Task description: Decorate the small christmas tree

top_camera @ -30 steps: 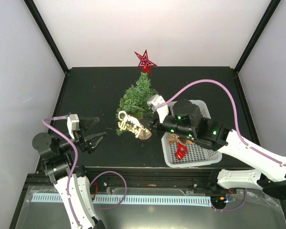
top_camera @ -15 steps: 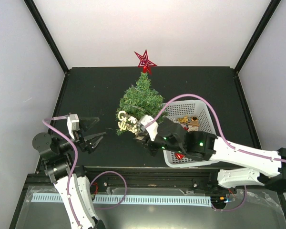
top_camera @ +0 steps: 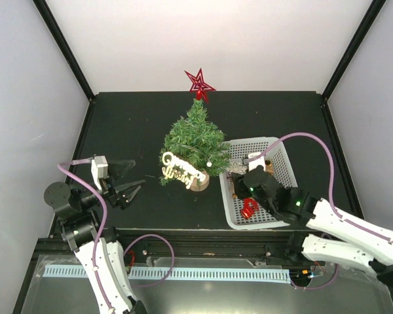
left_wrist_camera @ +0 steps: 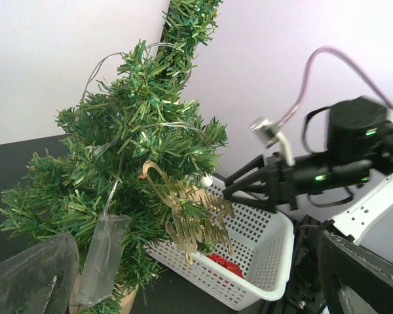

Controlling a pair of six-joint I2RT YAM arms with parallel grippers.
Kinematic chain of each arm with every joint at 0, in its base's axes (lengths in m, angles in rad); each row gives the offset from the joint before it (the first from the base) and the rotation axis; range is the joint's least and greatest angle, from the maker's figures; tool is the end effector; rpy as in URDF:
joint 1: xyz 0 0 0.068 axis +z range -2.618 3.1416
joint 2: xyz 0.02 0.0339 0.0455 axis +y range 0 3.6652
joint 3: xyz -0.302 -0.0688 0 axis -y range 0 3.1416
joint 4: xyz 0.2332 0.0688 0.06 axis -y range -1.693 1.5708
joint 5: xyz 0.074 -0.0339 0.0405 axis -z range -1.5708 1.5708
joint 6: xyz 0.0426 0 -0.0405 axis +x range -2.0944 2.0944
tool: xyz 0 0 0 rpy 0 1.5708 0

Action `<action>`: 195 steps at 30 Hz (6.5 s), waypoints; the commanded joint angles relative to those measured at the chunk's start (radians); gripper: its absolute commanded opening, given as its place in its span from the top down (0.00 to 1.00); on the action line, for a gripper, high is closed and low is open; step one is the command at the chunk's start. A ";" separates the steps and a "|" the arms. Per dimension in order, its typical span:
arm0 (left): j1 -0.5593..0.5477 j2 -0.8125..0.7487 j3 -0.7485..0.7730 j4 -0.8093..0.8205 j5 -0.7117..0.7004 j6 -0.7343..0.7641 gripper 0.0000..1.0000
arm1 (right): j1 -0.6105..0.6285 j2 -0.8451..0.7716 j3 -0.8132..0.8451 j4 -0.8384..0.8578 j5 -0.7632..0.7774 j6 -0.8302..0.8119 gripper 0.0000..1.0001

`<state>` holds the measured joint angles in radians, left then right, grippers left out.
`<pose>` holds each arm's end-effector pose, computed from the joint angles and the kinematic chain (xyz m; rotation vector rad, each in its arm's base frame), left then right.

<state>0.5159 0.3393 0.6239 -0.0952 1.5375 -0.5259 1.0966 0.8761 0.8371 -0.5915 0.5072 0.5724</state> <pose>0.0351 -0.0290 0.3513 0.5604 1.5702 -1.0541 0.0878 0.1257 0.3308 -0.2802 2.1240 0.4300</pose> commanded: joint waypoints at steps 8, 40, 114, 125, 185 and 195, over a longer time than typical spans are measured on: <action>0.016 -0.001 0.000 0.032 -0.005 -0.017 0.01 | -0.431 0.075 -0.196 0.046 -0.319 0.128 0.26; 0.018 -0.014 -0.007 0.050 0.008 -0.033 0.01 | -0.540 0.204 -0.336 0.216 -0.542 0.144 0.41; 0.021 -0.025 -0.027 0.089 0.004 -0.065 0.01 | -0.491 0.149 0.262 0.048 -0.826 0.051 0.64; 0.023 -0.029 -0.028 0.091 0.005 -0.065 0.01 | -0.480 0.228 0.279 0.085 -0.833 0.058 0.62; 0.142 0.030 -0.024 0.064 -0.067 -0.049 0.01 | -0.502 0.293 -0.279 0.240 -0.616 0.080 0.59; 0.150 0.031 -0.027 0.072 -0.064 -0.062 0.01 | -0.545 0.362 -0.280 0.285 -0.626 0.066 0.60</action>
<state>0.6556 0.3733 0.5900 -0.0288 1.4776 -0.5793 0.5606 1.2106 0.5625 -0.3538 -0.1101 0.6415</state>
